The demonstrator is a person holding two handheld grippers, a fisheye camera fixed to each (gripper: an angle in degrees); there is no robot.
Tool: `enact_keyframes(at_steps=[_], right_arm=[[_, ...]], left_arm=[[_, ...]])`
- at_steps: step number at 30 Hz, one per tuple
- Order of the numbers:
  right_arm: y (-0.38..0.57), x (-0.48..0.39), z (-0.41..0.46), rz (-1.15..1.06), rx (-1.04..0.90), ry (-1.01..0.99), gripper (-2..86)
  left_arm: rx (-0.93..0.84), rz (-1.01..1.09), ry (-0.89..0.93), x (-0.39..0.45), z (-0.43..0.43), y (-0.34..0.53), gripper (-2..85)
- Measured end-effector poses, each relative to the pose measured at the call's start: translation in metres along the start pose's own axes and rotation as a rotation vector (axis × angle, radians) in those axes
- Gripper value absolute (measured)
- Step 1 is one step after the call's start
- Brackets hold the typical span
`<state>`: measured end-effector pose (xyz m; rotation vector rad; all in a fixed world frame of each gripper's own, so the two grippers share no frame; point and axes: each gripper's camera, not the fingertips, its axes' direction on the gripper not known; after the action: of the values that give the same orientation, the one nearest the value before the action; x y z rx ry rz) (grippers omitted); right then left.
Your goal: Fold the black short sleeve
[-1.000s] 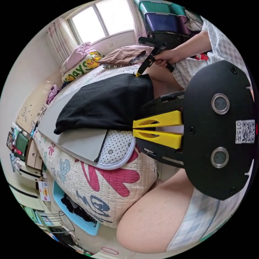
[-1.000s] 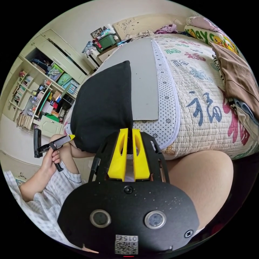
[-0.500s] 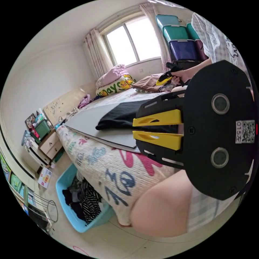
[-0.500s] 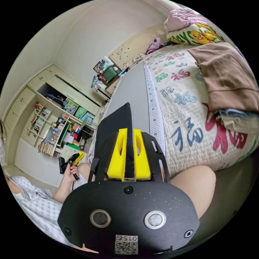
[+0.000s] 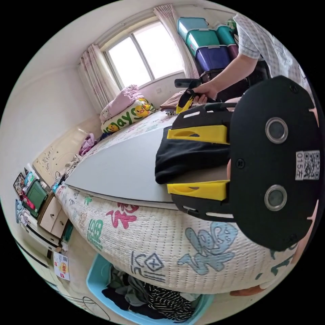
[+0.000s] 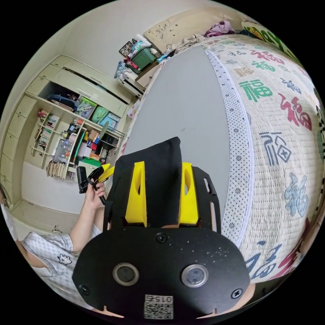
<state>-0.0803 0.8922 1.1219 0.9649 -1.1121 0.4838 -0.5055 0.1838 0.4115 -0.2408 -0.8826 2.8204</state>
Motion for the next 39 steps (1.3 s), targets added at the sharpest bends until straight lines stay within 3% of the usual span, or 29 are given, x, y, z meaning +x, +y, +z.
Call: enact_keyframes(at_steps=[9, 14, 18, 23, 29, 34, 39], right_arm=[[-0.02, 0.014, 0.042, 0.018, -0.085, 0.003, 12.5], [-0.008, 0.023, 0.049, 0.071, -0.108, 0.02, 3.2], [0.017, 0.009, 0.021, 0.035, -0.037, -0.027, 1.5], [0.1, -0.036, -0.067, -0.174, 0.189, -0.05, 0.8], [0.216, -0.047, -0.178, -0.264, 0.445, -0.11, 0.6], [0.306, -0.034, -0.257, -0.289, 0.672, -0.133, 0.6], [0.37, -0.028, -0.336, -0.362, 0.858, -0.013, 0.6]], left_arm=[[-0.067, 0.021, 0.032, -0.018, -0.025, -0.037, 14.9], [-0.183, 0.002, 0.047, -0.025, -0.045, -0.053, 7.3], [-0.102, 0.041, 0.054, -0.002, -0.095, -0.053, 6.0], [0.066, 0.238, 0.168, 0.085, -0.201, -0.032, 5.5], [0.123, 0.499, 0.294, 0.208, -0.295, -0.01, 5.4], [0.106, 0.668, 0.408, 0.317, -0.333, -0.006, 5.3], [0.078, 0.789, 0.505, 0.428, -0.337, -0.013, 5.3]])
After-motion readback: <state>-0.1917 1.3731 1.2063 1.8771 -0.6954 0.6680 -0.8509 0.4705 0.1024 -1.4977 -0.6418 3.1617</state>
